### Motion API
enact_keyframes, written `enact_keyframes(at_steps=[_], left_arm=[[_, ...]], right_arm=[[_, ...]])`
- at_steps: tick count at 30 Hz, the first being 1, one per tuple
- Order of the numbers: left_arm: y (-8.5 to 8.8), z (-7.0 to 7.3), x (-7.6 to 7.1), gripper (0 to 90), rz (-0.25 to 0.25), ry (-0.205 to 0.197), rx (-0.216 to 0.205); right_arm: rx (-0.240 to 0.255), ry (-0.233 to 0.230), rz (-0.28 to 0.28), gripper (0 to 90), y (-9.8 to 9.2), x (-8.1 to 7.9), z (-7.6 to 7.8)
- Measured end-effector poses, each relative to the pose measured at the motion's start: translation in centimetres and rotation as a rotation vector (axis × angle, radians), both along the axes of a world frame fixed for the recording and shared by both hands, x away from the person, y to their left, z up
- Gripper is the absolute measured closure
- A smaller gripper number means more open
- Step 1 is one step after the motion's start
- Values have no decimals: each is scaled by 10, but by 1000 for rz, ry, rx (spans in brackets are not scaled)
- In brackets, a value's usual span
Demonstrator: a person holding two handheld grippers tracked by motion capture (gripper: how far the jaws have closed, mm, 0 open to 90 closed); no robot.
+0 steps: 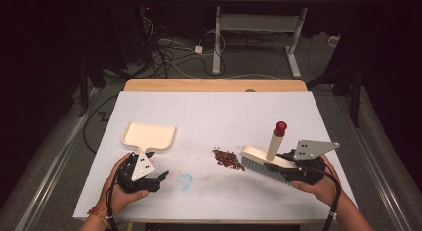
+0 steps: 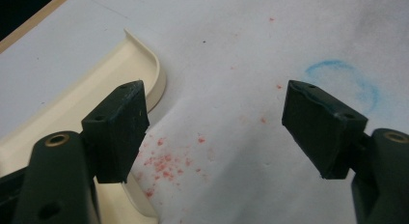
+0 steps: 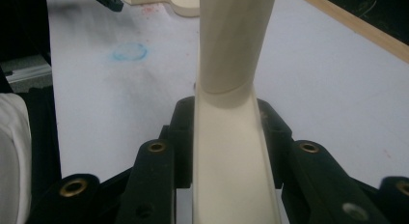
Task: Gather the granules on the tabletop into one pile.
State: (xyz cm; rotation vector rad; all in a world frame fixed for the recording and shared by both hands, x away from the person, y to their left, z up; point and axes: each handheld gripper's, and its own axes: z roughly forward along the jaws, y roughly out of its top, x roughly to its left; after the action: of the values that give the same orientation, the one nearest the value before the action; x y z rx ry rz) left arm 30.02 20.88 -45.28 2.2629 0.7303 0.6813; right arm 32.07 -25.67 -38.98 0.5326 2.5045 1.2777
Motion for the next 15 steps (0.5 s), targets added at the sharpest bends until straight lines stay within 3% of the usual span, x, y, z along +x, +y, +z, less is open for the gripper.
enact_keyframes(at_steps=[8,15], left_arm=[[-2,-1,1,236,0,4,7],[-4,-1,2,236,-2,5,5]], right_arm=[[-36,60,-38,670,-29,-18,-3],[-56,183,-15,670,-46,-17,-7]])
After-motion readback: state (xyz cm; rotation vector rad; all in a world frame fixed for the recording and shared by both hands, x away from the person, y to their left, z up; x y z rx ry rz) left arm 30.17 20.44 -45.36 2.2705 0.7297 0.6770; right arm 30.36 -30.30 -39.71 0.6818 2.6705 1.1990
